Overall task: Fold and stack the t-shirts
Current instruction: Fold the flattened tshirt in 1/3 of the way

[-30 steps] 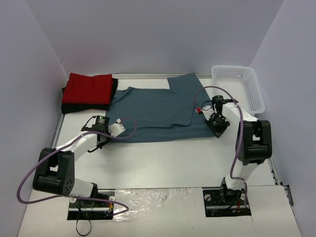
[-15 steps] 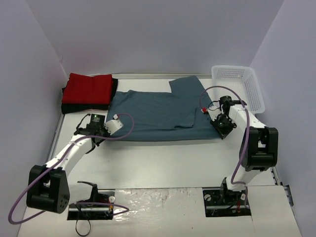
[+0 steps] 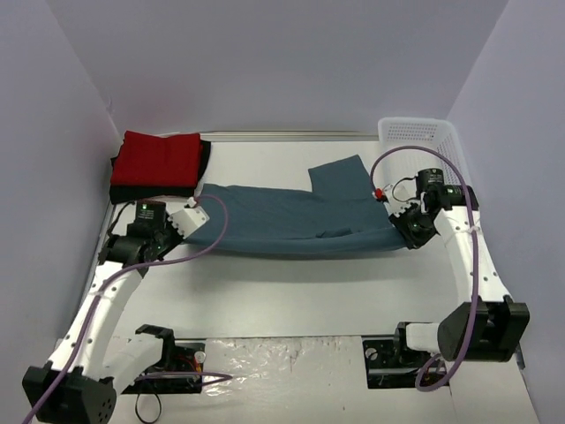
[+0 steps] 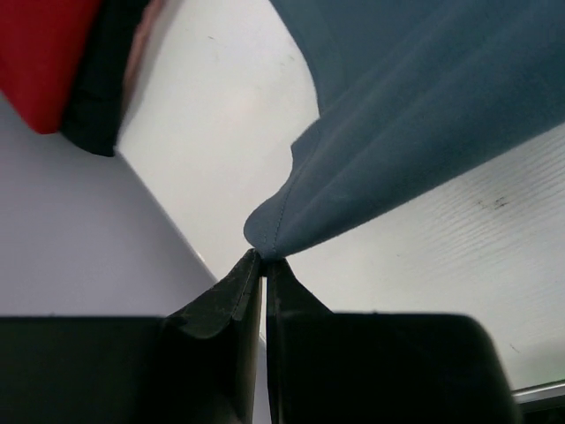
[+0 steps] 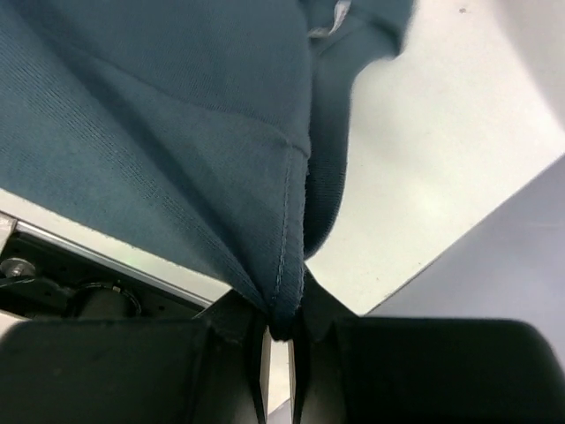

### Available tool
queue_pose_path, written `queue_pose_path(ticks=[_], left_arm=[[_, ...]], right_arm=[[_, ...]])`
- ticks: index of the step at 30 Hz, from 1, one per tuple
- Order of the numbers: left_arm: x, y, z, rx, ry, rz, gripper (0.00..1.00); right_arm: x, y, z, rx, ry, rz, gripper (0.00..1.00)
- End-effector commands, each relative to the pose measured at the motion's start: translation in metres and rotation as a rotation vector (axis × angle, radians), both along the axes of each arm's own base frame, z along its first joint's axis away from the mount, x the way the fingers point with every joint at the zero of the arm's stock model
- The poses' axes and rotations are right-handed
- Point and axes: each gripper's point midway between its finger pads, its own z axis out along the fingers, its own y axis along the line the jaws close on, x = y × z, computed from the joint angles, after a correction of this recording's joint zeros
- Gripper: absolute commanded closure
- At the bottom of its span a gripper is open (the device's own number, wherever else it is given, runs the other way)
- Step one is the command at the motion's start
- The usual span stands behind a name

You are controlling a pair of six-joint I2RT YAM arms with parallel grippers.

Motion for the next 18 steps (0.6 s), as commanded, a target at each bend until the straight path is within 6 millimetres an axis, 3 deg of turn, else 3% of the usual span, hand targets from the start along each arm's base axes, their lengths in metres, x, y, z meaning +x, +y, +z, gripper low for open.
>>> queue_pose_path(ticks=[1, 3, 8, 11, 12, 14, 15, 17, 18], left_arm=[[-0.014, 0.006, 0.045, -0.007, -0.052, 0.015, 0.98], [-0.013, -0.002, 0.067, -0.052, -0.087, -0.005, 0.98], [-0.003, -0.006, 0.088, -0.098, -0.133, 0.028, 0.98], [0.016, -0.005, 0.092, -0.112, -0.162, 0.077, 0.98], [0.028, -0.006, 0.091, -0.121, -0.165, 0.101, 0.98], [0.042, -0.008, 0.087, -0.134, -0.161, 0.118, 0.98], [0.052, -0.009, 0.076, -0.131, -0.124, 0.129, 0.98], [0.071, -0.006, 0.077, -0.137, -0.135, 0.175, 0.98], [0.083, -0.008, 0.066, -0.149, -0.099, 0.194, 0.98]], right_arm=[[-0.024, -0.003, 0.036, -0.005, -0.014, 0.023, 1.0], [-0.021, -0.002, 0.05, -0.003, -0.053, 0.022, 1.0], [0.0, -0.002, 0.067, 0.001, -0.118, 0.017, 1.0], [0.029, -0.004, 0.07, 0.006, -0.156, -0.015, 1.0], [0.05, -0.004, 0.073, 0.016, -0.183, -0.027, 1.0], [0.07, -0.002, 0.074, 0.04, -0.194, -0.055, 1.0], [0.091, -0.001, 0.074, 0.054, -0.192, -0.059, 1.0], [0.115, 0.004, 0.075, 0.093, -0.198, -0.079, 1.0], [0.131, 0.005, 0.06, 0.104, -0.159, -0.091, 1.0]])
